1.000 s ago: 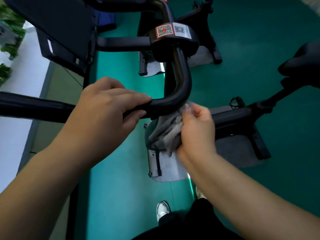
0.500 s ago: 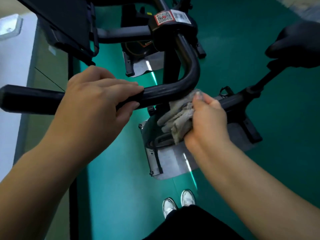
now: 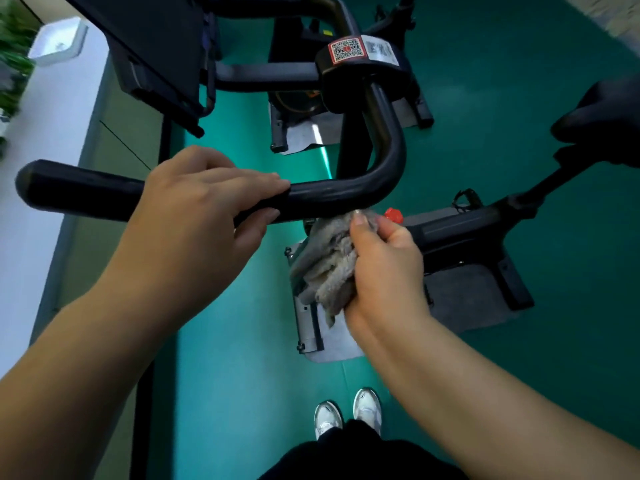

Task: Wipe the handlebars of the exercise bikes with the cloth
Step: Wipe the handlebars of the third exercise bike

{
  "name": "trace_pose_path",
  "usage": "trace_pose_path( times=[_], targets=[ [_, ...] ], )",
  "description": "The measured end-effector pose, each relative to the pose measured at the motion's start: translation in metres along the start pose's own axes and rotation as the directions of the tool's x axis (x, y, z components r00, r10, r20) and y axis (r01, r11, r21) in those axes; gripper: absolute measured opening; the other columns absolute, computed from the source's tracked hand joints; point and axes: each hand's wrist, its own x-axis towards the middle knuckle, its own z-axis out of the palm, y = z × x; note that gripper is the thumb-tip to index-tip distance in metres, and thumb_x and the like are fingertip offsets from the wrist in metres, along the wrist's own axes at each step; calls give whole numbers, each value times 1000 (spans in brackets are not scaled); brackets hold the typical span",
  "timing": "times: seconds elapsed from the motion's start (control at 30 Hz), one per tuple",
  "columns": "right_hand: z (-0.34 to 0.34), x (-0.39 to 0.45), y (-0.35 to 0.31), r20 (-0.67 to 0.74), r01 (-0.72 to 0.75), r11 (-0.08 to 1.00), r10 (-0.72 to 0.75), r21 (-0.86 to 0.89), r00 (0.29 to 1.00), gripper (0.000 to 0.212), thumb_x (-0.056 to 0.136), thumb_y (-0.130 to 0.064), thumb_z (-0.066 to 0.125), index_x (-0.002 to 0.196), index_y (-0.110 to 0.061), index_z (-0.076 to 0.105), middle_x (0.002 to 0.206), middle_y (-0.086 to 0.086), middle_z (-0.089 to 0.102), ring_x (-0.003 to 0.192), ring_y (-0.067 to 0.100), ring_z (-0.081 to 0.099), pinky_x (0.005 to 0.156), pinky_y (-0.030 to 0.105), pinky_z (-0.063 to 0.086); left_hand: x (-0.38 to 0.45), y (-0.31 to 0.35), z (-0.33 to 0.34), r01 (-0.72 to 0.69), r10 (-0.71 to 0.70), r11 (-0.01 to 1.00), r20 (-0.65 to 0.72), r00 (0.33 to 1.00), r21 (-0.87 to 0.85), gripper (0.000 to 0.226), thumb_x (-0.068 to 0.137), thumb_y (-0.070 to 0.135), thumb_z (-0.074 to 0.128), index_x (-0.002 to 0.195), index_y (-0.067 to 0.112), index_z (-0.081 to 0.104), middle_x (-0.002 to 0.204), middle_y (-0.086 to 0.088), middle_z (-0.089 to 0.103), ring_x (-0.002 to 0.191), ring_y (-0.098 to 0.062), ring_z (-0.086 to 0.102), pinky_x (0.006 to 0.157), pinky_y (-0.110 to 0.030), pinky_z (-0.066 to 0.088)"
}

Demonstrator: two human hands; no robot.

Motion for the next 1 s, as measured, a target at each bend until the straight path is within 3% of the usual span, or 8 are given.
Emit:
trace_pose_path(
  times=[0.07,0.2,0.37,0.53,0.67,0.77,0.87,1.0],
  targets=[
    [11,-7,12,50,-49,998,50,-29,997,22,91,-17,64,110,-7,57,99,18,70,93,34,69,86,52,55,-1,1,0,3,-3,1000,-5,1000,3,32,83,24,61,112,18,71,101,3,71,86,-26,56,78,-37,45],
    [19,-14,20,99,-94,995,97,-35,990,26,85,-20,70,105,-9,58,99,18,70,93,37,68,87,56,53,-7,-4,-6,-5,5,999,14,1000,40,31,84,25,61,112,18,71,106,3,70,90,-28,57,81,-44,48],
    [0,2,2,-8,-4,1000,4,-7,1000,25,92,-11,61,114,0,57,94,15,68,81,24,68,79,40,58,-16,-26,-26,74,-71,990,-26,997,124,29,87,30,57,109,17,72,105,-1,71,96,-29,57,86,-49,46],
    [23,-15,20,49,-76,996,77,-37,996,26,93,-16,60,115,-2,55,104,21,68,91,36,68,85,52,56,-21,-43,-42,133,-134,984,-3,991,116,33,89,39,52,110,21,71,109,1,70,103,-29,56,97,-56,38],
    [41,-27,33,132,-121,991,128,-55,983,19,92,-14,61,110,-8,54,104,22,67,91,40,66,85,60,53,-25,-51,-49,117,-122,982,25,992,146,33,87,41,55,108,22,71,109,2,70,105,-28,57,112,-51,23],
    [35,-25,27,89,-67,998,69,-17,994,22,93,-6,58,114,-3,54,100,20,65,86,31,64,89,55,53,-30,-56,-54,111,-115,987,30,993,114,34,86,42,57,109,21,71,110,3,69,104,-28,56,111,-51,25],
    [29,-23,19,47,-40,996,36,76,998,28,93,1,53,121,-2,51,109,23,65,91,31,66,90,50,54,-34,-61,-56,82,-84,994,30,996,74,33,85,38,59,111,20,71,113,2,68,103,-29,56,106,-53,31],
    [62,-34,43,134,-111,993,104,44,985,34,90,3,54,123,-2,47,104,24,63,89,39,62,89,59,48,-34,-64,-57,60,-62,997,34,998,46,33,85,36,58,111,20,70,114,2,67,103,-28,57,109,-42,28]
  ],
)
